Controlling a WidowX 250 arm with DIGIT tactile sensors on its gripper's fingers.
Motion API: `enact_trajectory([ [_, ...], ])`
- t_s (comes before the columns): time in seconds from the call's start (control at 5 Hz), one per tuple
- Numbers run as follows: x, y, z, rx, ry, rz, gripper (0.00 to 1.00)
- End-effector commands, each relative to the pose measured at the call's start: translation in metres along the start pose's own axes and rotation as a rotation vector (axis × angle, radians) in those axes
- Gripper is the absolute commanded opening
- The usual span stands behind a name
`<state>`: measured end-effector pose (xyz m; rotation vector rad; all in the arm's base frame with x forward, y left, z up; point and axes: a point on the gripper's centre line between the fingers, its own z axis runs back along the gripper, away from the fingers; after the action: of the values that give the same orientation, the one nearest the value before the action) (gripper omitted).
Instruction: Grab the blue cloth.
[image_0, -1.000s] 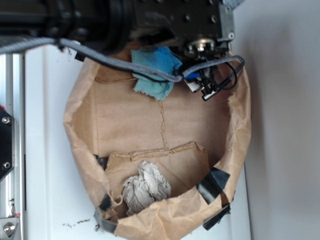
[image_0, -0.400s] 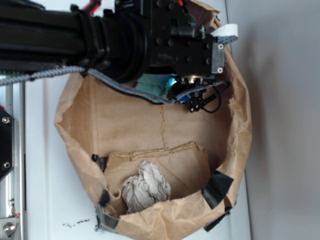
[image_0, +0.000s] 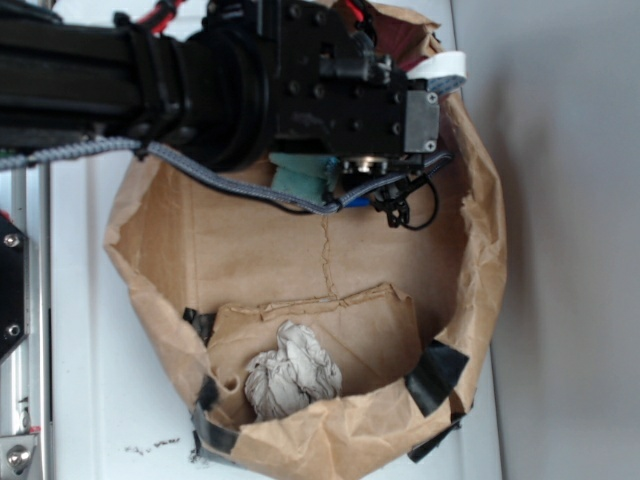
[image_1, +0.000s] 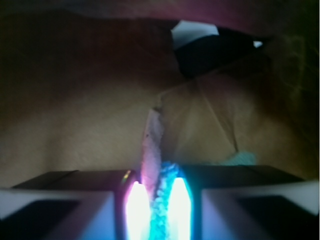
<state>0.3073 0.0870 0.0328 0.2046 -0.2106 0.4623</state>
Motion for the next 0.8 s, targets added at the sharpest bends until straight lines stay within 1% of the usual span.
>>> enact_trajectory([
  [0.0,-0.034,0.008,0.095,-0.205,-0.084,-0.007,0.0],
  [0.2,-0.043,0.016,0.147,-0.31,-0.101,-0.042,0.0],
  [0.4,-0.052,0.033,0.193,-0.351,-0.128,-0.086,0.0],
  [0.6,-0.058,0.045,0.204,-0.353,-0.116,-0.125,0.0],
])
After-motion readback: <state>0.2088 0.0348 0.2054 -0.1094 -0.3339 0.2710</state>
